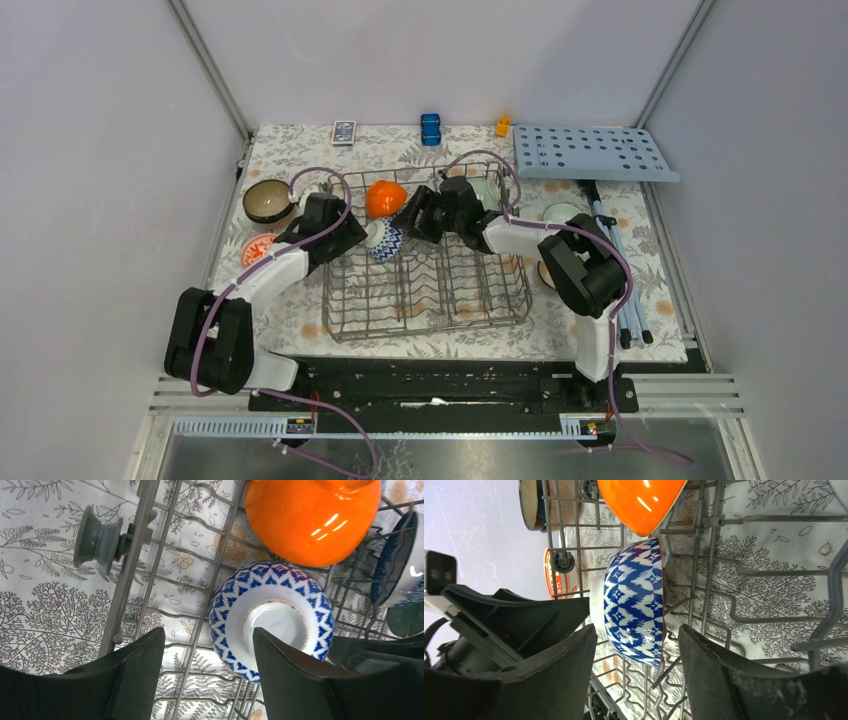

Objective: Unload the bowls from the dish rack
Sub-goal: Pick up the bowl from the dish rack.

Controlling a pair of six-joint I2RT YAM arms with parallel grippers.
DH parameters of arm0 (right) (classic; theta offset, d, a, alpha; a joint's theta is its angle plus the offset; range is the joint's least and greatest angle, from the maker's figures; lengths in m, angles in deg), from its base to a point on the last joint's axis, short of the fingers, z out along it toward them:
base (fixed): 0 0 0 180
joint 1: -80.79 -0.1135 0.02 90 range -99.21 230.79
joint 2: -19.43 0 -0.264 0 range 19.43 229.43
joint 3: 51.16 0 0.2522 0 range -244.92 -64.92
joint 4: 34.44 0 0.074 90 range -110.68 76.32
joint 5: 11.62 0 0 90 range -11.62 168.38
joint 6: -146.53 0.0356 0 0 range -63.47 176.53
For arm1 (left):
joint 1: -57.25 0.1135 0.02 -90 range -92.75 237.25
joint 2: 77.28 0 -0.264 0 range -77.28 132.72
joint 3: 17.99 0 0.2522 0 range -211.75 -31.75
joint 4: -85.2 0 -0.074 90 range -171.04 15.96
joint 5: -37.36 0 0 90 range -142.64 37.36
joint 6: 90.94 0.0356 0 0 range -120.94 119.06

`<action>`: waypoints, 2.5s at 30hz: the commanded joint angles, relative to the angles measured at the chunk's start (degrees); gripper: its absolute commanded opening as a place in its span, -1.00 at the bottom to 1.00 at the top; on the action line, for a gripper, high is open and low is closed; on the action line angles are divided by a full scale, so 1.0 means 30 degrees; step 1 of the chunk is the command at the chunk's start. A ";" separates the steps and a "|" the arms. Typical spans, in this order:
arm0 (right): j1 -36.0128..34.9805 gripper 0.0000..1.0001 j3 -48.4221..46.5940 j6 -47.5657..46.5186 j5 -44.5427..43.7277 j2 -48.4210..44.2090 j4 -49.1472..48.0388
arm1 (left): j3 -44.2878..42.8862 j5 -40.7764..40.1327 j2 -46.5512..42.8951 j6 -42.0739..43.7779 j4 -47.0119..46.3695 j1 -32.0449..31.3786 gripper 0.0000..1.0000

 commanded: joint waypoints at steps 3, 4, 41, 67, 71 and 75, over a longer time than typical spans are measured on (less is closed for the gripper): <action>-0.0328 0.26 -0.0462 0.0658 0.0345 0.0168 -0.1610 | 0.0559 0.0424 0.0287 -0.0217 -0.1298 0.0179 0.35; -0.0328 0.24 -0.0410 0.0738 0.0443 0.0180 -0.1781 | 0.0575 0.0406 0.0316 -0.0216 -0.1301 0.0180 0.35; -0.0504 -0.22 -0.0060 0.4092 0.4249 0.2872 -0.8924 | 0.1073 0.0137 0.0474 -0.0465 -0.1277 0.0218 0.32; -0.0660 -1.00 -0.0760 0.6139 0.5965 0.4173 -1.3693 | 0.0348 -0.1200 -0.1723 -0.0142 0.0609 0.0336 0.38; -0.0738 -1.00 -0.1024 0.6189 0.6116 0.4121 -1.4243 | -0.0326 -0.1684 -0.2573 -0.0034 0.1310 0.0365 0.45; -0.0766 -1.00 -0.1400 0.6482 0.6302 0.4103 -1.4761 | -0.1349 -0.2067 -0.3132 0.0160 0.2372 0.0367 0.49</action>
